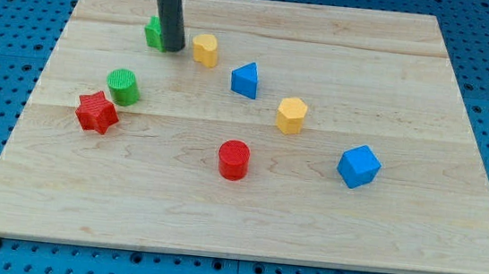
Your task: Push the green star to the left of the board
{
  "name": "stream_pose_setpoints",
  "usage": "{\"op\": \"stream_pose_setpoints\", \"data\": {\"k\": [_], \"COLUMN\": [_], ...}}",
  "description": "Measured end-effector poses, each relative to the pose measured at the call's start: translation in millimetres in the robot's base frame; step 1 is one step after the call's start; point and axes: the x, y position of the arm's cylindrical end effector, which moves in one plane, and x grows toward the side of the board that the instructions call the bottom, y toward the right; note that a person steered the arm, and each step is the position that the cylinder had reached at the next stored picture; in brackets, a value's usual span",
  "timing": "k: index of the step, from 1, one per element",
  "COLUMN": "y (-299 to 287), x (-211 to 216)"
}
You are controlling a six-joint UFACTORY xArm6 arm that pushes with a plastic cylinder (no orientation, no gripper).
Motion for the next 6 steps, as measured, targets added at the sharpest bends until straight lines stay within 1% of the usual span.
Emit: {"op": "stream_pose_setpoints", "data": {"k": [1,2,3,4,5,6], "y": [10.3,45.8,17.5,-31.5,3.1,40.2], "x": [-8.3,-30.7,-44.4,-32.6,6.9,36.6]}}
